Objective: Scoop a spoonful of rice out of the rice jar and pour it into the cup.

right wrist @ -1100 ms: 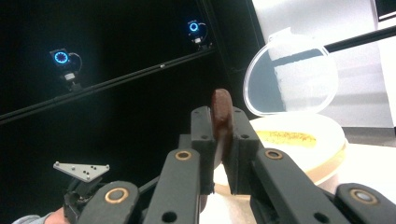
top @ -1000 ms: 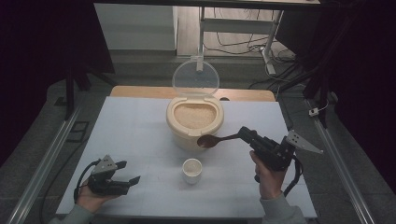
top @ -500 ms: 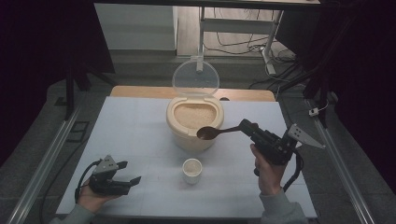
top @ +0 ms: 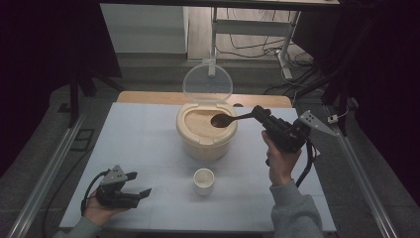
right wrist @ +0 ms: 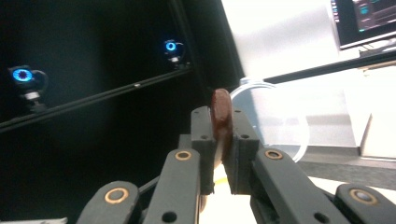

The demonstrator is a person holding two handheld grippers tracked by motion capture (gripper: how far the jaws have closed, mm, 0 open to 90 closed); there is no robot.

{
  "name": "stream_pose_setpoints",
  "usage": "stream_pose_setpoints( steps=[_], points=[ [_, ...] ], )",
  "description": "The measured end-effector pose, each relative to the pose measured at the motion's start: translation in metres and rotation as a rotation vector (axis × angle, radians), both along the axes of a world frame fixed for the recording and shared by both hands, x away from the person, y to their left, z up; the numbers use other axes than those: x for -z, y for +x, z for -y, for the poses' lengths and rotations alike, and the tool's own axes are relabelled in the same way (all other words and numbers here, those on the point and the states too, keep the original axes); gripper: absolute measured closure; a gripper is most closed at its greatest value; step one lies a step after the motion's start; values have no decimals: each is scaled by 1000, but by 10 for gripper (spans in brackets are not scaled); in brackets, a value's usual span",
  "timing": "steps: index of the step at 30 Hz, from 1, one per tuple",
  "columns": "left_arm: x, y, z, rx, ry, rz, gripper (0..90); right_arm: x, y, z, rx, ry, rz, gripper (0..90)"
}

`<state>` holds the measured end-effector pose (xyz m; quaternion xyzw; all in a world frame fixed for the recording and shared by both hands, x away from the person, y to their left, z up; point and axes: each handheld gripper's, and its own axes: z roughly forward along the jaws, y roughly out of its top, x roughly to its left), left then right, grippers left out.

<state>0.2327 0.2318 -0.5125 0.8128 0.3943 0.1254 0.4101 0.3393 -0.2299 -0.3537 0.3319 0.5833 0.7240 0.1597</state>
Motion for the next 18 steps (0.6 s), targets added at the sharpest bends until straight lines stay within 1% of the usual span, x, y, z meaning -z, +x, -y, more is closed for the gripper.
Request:
stream_pose_setpoints(
  steps=[2, 5, 9, 13, 16, 18],
  points=[
    [0, 0, 1, 3, 3, -1, 179, 0, 2, -1, 5, -4, -1, 835],
    [1, 1, 1, 5, 2, -6, 179, -2, 8, -3, 31, -19, 0, 835],
    [2, 1, 1, 5, 3, -14, 177, -2, 14, -5, 47, -35, -8, 835],
    [1, 2, 0, 4, -1, -12, 176, -2, 18, -8, 64, -49, -16, 835],
    [2, 2, 0, 3, -2, -19, 176, -4, 20, -10, 87, -81, -15, 835],
    [3, 2, 1, 2, -2, -22, 175, -5, 23, -13, 100, -119, -8, 835]
  ],
)
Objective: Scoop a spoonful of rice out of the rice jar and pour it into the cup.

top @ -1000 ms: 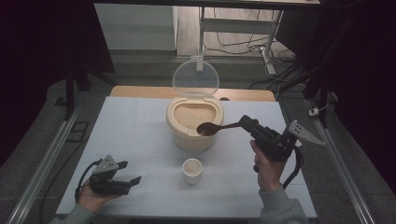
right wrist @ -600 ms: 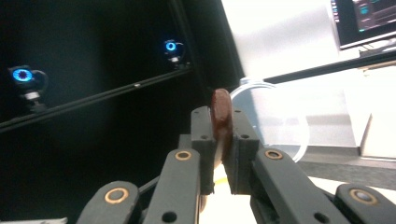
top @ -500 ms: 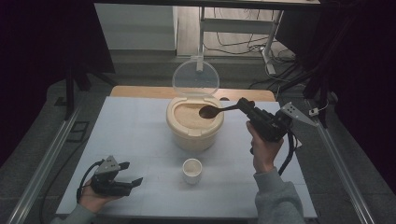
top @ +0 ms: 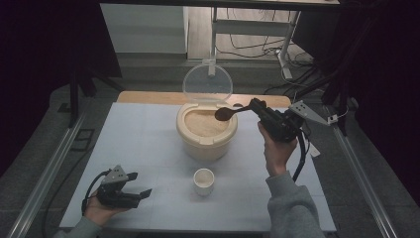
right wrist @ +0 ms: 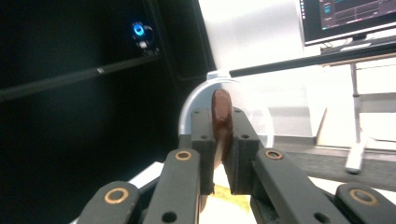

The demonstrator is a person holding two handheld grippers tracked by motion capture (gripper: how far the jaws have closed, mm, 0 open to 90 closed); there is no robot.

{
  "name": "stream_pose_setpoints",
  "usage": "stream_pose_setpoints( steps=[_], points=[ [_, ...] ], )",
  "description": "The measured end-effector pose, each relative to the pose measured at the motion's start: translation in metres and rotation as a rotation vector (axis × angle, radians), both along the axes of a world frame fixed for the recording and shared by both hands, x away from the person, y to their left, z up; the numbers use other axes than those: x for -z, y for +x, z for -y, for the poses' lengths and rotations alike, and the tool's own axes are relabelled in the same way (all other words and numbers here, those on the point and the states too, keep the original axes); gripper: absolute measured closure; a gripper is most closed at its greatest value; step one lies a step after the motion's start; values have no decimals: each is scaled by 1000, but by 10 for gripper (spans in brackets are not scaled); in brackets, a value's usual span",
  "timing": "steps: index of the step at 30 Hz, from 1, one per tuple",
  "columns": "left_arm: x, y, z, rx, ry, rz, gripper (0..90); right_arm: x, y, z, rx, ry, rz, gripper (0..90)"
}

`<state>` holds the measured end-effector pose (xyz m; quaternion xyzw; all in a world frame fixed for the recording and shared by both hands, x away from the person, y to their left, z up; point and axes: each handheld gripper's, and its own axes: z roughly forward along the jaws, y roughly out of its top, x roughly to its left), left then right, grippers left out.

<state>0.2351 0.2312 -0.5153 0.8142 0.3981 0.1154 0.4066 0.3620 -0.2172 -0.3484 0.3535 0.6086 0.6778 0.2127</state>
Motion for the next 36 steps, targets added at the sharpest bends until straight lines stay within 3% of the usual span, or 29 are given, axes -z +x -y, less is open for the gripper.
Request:
stream_pose_setpoints(
  steps=[5, 11, 14, 20, 31, 36],
  points=[
    [0, 0, 0, 3, 2, -2, 174, 0, 8, -11, 43, -101, -5, 835],
    [1, 1, 0, 5, 5, -5, 172, 10, 17, -32, 100, -257, 11, 835],
    [1, 0, 1, 3, 2, -5, 172, 17, 19, -41, 107, -307, 17, 835],
    [0, -1, 1, 4, 3, -1, 172, 29, 25, -48, 95, -272, -41, 835],
    [1, 0, 2, 6, 4, -4, 172, 49, 38, -32, 74, -61, -198, 834],
    [0, 0, 2, 8, 3, -4, 173, 51, 39, -30, 70, -37, -221, 833]
  ],
)
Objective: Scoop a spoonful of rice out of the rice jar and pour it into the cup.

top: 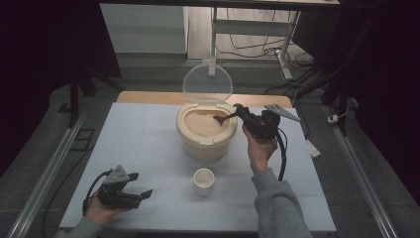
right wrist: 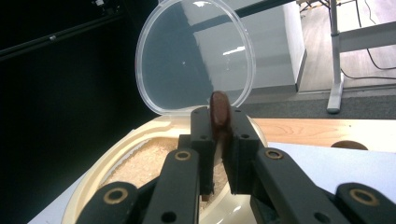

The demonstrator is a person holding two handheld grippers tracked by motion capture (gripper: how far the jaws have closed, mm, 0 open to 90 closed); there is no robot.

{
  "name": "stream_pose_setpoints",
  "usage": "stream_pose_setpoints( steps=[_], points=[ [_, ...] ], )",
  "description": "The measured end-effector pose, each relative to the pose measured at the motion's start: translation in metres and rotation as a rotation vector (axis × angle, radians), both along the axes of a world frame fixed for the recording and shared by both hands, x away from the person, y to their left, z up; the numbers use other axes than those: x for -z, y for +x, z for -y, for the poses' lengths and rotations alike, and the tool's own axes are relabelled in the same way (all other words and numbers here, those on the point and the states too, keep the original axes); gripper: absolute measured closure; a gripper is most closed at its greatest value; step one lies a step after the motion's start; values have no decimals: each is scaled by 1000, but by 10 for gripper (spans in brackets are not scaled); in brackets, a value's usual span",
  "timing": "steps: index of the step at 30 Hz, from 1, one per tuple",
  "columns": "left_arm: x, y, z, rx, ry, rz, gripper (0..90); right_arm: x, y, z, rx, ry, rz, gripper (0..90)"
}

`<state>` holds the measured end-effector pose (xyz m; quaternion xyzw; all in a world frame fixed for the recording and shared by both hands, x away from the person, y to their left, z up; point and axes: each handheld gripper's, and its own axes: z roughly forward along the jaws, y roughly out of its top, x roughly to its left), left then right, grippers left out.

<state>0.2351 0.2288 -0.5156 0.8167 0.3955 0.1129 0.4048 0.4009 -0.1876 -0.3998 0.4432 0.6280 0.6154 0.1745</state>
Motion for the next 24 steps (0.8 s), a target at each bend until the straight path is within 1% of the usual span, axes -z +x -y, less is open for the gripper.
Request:
stream_pose_setpoints(
  steps=[1, 4, 9, 12, 14, 18, 21, 24],
  points=[
    [0, 0, 0, 0, 0, 0, 173, 0, 0, 0, -1, 4, -5, 833],
    [0, 0, 0, -1, 0, 0, 173, 1, 1, 0, -13, 46, -38, 833],
    [0, 0, -1, 0, 0, -1, 173, 3, 2, 1, -6, 72, -65, 833],
    [0, 0, 0, 1, 0, 1, 174, 7, 5, 3, -11, 130, -119, 833],
    [-1, 0, 0, 2, 0, 1, 174, 10, 6, 5, -2, 160, -142, 832],
    [-1, 0, 0, 4, -1, 1, 175, 11, 9, 9, 10, 196, -189, 832],
    [0, 0, 0, 3, 0, -1, 175, 12, 10, 10, 23, 224, -209, 833],
    [0, 0, -1, 4, -1, 2, 176, 13, 12, 12, 25, 241, -233, 833]
  ],
)
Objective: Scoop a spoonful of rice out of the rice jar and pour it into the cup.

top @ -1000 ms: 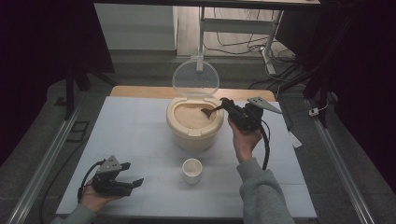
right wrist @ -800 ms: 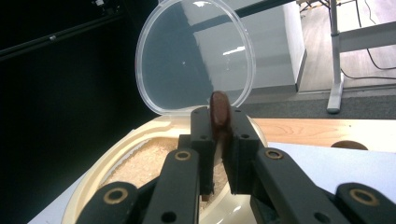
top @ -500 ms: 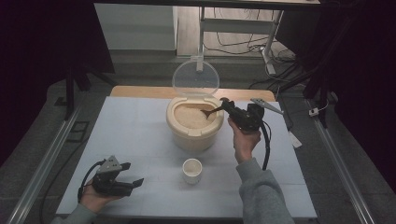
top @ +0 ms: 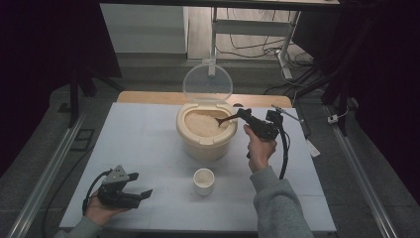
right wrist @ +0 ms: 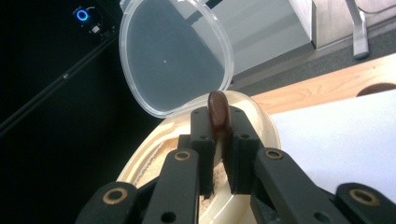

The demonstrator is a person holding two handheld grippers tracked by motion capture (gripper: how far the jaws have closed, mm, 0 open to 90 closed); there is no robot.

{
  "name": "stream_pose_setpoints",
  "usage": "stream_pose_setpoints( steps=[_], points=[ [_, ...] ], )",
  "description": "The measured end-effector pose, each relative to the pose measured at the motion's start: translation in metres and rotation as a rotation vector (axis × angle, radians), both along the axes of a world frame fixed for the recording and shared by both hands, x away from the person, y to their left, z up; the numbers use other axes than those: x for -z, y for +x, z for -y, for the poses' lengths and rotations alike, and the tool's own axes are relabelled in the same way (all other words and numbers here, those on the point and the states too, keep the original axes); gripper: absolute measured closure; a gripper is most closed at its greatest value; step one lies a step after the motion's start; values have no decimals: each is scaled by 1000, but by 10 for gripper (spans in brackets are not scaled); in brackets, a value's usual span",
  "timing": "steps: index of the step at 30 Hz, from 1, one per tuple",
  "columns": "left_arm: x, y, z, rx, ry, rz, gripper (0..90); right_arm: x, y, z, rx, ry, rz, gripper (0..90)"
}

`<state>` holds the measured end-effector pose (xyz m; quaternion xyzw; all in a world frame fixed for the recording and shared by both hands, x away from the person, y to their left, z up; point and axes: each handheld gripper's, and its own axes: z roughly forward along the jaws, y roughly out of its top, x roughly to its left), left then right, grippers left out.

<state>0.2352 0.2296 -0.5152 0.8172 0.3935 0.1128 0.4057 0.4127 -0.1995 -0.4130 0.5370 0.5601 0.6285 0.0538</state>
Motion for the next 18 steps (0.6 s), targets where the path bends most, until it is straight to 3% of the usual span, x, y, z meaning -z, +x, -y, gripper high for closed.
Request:
stream_pose_setpoints(
  steps=[13, 18],
  points=[
    [1, 0, 1, 2, 0, -3, 177, 3, 2, 10, 14, 103, -71, 834],
    [0, -1, 0, 1, 1, 1, 178, 7, 3, 17, 38, 183, -126, 835]
  ],
)
